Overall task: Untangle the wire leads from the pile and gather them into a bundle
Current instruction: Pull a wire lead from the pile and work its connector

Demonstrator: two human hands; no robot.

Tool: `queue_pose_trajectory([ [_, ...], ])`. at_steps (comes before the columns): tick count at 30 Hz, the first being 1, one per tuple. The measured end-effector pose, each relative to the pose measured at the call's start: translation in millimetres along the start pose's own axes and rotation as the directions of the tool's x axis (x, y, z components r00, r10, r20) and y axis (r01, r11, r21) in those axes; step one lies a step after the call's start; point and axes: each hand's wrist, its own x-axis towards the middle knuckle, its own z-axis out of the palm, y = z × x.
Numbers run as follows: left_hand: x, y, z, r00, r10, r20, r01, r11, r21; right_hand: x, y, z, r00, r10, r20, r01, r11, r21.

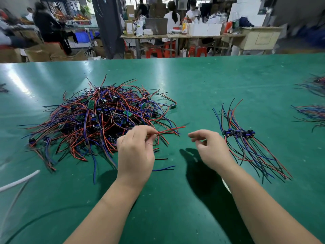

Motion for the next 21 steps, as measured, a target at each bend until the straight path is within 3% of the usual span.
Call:
queue_pose_trajectory([
  [2,-2.4,7.9,-3.4,0.983,0.173,-0.058,-0.178,0.979,-0.098,-6.3,-6.8,-0.6,0.982,-0.057,0.180,0.018,0.977,0.211],
  [4,-8.2,17.7,-2.9,0.955,0.293,-0.036,-0.295,0.939,-0.175,-15.3,-19.3,3.7,0.919,-0.211,0.332,0.063,0.912,0.406],
  [6,-15.6,27.9,1.2,0.929,0.370,0.016,-0.352,0.896,-0.272,-19.6,-26.4,10.2,0.885,-0.320,0.339,0.135,0.873,0.469],
  [9,-19.8,35.3,7.5,0.908,0.414,0.061,-0.361,0.849,-0.386,-22.1,-31.1,14.1,0.912,-0.316,0.262,0.163,0.864,0.476],
  [11,-17.3,33.2,6.8,0.925,0.372,0.075,-0.316,0.864,-0.392,-23.5,-32.2,13.6,0.926,-0.290,0.242,0.082,0.780,0.621],
  [13,-12.4,27.0,4.3,0.951,0.304,0.057,-0.279,0.923,-0.266,-21.6,-32.7,11.1,0.951,-0.193,0.241,-0.057,0.657,0.752],
  [16,-4.9,16.9,1.7,0.992,0.063,0.106,-0.052,0.994,-0.100,-17.7,-33.4,4.4,0.970,-0.042,0.240,-0.189,0.490,0.851],
  [18,-3.7,13.4,1.3,0.971,-0.098,0.216,0.131,0.981,-0.145,-16.7,-33.9,-1.1,0.964,-0.020,0.263,-0.232,0.411,0.881],
  [21,-4.6,15.7,2.4,0.895,-0.228,0.384,0.367,0.864,-0.344,-16.1,-33.6,-6.0,0.960,-0.045,0.275,-0.238,0.385,0.892],
])
